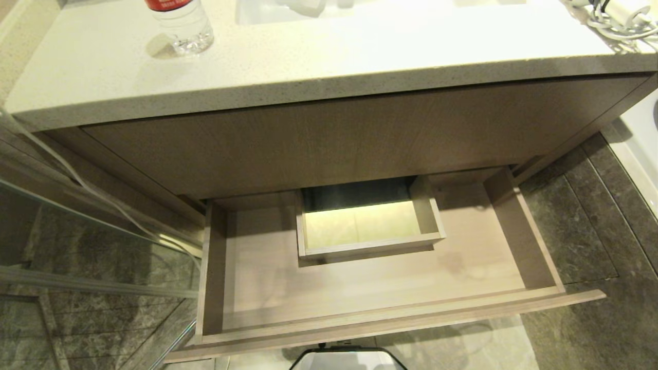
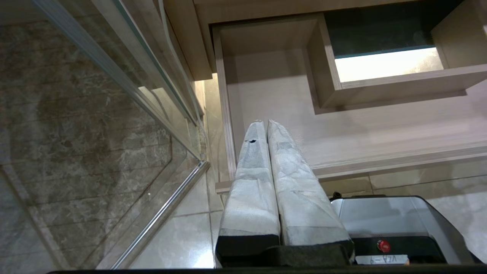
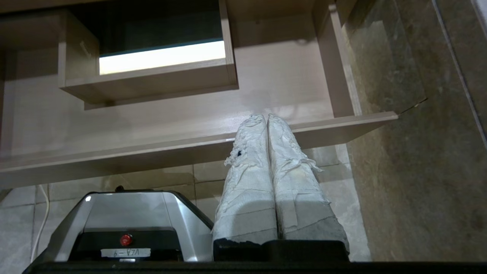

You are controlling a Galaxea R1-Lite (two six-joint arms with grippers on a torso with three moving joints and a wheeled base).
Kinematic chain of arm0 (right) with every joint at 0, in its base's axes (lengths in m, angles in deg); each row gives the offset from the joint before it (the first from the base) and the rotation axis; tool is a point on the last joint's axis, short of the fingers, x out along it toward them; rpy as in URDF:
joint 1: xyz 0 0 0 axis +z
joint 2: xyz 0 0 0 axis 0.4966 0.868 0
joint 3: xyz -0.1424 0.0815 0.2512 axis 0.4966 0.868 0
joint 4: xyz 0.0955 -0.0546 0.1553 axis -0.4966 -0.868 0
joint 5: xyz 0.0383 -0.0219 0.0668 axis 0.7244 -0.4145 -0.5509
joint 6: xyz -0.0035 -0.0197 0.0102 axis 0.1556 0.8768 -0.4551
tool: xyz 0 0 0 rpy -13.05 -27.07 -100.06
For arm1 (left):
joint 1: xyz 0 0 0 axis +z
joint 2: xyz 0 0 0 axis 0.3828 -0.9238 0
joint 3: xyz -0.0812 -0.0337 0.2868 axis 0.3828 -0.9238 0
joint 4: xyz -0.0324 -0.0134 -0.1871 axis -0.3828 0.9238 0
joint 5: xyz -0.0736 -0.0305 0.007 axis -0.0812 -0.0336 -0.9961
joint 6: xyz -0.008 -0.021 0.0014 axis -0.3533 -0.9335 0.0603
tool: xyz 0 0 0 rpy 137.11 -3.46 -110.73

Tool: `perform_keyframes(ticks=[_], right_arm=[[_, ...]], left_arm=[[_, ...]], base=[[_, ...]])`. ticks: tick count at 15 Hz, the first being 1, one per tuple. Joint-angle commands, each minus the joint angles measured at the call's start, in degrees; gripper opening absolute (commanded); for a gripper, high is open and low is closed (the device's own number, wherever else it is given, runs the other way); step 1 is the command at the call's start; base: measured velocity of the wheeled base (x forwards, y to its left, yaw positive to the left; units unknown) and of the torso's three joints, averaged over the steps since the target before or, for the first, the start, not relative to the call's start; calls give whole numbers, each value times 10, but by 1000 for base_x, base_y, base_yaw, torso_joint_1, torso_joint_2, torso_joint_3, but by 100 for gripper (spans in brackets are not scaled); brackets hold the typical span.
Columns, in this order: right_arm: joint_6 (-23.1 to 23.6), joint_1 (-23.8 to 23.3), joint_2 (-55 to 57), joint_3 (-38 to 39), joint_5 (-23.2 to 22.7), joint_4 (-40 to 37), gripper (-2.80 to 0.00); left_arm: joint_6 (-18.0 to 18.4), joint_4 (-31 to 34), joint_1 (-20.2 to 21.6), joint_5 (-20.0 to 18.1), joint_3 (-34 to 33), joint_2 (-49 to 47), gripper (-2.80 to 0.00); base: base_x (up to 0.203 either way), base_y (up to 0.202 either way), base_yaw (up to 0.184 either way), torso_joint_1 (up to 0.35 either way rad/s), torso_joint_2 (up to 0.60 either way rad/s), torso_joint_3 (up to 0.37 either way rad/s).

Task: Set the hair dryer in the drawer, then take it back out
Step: Pick up the hairdryer

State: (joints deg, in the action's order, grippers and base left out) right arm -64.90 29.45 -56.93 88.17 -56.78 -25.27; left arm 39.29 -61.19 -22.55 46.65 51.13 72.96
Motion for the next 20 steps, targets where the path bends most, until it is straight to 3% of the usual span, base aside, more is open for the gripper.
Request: perform_keyframes(ticks=[1,7,20], right_arm=[[0,0,1,0,0,0,-280],[0,0,1,0,0,0,-280],[1,0,1,0,0,1,-280]], left_arm=[[-1,0,0,0,0,-1,-280],[0,0,0,0,0,-1,-280],[-1,0,0,0,0,-1,-280]], base=[[0,0,0,309,-568,-265],[0,0,0,291,-539,-253],[0,0,0,178,-334,-158]])
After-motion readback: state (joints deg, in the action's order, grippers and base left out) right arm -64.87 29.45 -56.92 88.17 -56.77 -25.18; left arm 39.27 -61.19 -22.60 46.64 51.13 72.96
